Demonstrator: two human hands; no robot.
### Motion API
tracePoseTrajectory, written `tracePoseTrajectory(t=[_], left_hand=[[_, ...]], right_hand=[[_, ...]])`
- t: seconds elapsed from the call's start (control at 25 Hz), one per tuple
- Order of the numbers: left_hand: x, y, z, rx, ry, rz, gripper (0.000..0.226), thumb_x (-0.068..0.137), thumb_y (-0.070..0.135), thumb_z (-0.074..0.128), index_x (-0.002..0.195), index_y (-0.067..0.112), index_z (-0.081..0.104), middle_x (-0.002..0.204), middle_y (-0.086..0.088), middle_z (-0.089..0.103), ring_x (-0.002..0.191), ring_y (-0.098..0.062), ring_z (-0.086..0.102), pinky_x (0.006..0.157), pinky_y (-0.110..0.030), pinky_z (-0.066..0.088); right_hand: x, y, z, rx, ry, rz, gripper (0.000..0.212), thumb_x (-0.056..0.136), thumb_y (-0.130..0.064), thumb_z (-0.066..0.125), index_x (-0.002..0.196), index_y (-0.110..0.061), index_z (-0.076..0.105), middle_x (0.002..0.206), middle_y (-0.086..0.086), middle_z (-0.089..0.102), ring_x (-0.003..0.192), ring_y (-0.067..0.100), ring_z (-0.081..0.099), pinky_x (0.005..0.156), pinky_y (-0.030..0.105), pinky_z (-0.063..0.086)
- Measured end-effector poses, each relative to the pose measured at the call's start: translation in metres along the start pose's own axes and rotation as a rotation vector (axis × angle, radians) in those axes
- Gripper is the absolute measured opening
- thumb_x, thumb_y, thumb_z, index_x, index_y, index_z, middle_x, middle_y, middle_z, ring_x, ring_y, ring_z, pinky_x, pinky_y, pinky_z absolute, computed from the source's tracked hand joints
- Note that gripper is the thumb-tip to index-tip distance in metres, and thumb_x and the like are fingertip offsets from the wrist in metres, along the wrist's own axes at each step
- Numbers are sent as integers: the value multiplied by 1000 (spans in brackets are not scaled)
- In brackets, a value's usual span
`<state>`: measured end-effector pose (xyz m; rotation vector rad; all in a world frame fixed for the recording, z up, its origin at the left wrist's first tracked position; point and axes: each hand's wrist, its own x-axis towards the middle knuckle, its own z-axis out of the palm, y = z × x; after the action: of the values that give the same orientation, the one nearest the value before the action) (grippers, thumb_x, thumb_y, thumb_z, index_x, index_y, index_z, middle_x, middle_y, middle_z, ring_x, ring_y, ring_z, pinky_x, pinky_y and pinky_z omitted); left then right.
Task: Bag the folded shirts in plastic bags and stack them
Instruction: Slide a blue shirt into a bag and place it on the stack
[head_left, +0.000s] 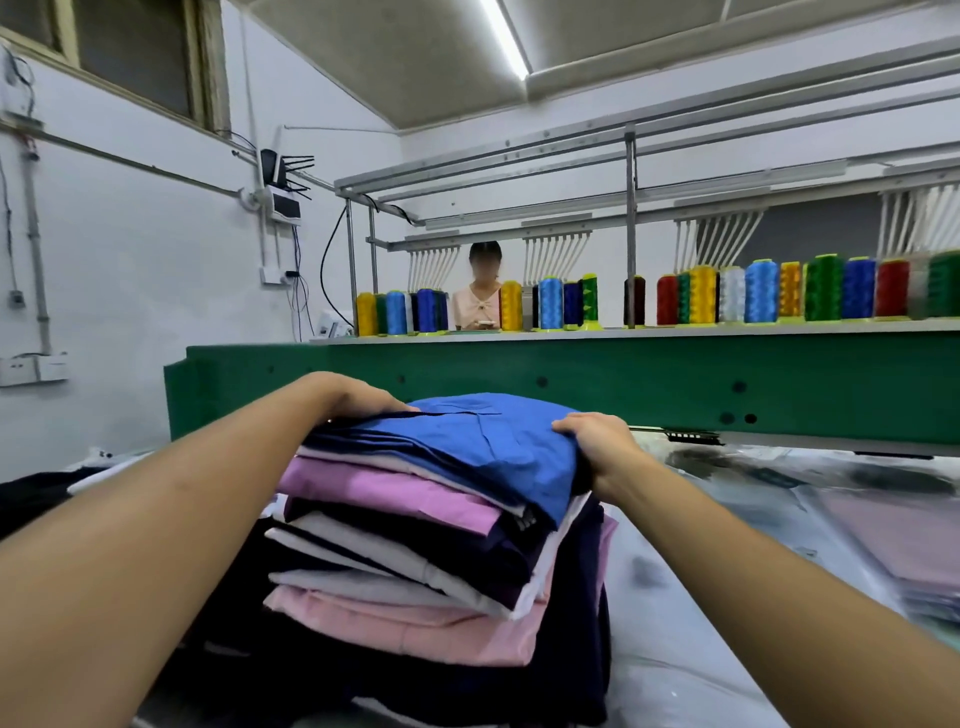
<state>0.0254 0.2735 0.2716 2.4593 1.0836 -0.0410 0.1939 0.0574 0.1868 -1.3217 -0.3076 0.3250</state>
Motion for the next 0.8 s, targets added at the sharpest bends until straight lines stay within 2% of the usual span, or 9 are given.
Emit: tracePoseTrajectory(t=[0.12,0.24,0.36,0.48,0.52,0.56,0.64,0.68,0.8], left_hand=[[11,-5,0,-57,61,6,81,80,74,61,136,15,57,145,-6,52,128,-29,54,111,-39,39],[20,-8,-2,24,175,28,61,91,57,61,127,7,59,134,-12,56,110,-30,59,91,-34,46],[29,-10,-5,159,338,104,31,96,25,57,105,-4,65,112,-18,65,94,-31,60,81,-35,49],[31,-7,-7,233,411,155,24,90,13,57,71,-2,60,74,-17,57,71,-27,49,61,-31,41],[31,-4,-8,258,414,159,24,90,12,56,73,-4,60,75,-20,57,71,-28,49,60,-30,39],[32,-1,-7,289,404,159,25,92,14,54,84,-8,63,86,-24,62,77,-30,52,65,-30,41],[36,1,-4,325,347,126,37,100,22,48,114,-8,62,119,-23,63,96,-32,56,81,-31,44],[36,2,-2,335,318,99,42,103,27,44,123,-6,59,129,-21,60,104,-31,57,86,-31,44],[38,-3,0,353,293,76,46,106,30,39,127,-6,57,135,-20,58,117,-32,57,93,-32,44]], right_hand=[[5,-4,-2,62,32,-41,15,85,3,63,95,-5,72,84,13,65,67,25,59,56,30,53],[13,-9,-1,73,65,-107,20,85,6,60,99,-1,74,97,17,69,80,27,61,72,35,55],[13,-14,0,-91,36,-82,25,85,-5,67,108,3,67,92,14,58,78,26,53,62,32,47],[6,-17,2,-387,-86,-63,23,88,-10,67,108,-4,59,90,9,48,74,24,49,47,25,43],[4,-19,2,-401,-122,-49,21,87,-9,67,106,-4,59,91,9,50,73,23,52,44,24,45],[2,-20,1,-389,-148,-24,19,87,-7,67,104,-5,60,93,10,53,73,23,55,45,24,48],[-1,-23,-3,-361,-193,39,13,86,-7,69,95,-7,60,96,11,57,76,25,60,57,28,54],[-2,-24,-5,-364,-214,60,14,86,-8,71,93,-9,60,96,11,58,78,27,60,64,32,55],[-3,-25,-2,-375,-252,84,26,82,-8,75,104,-8,61,99,13,61,80,28,62,78,42,59]])
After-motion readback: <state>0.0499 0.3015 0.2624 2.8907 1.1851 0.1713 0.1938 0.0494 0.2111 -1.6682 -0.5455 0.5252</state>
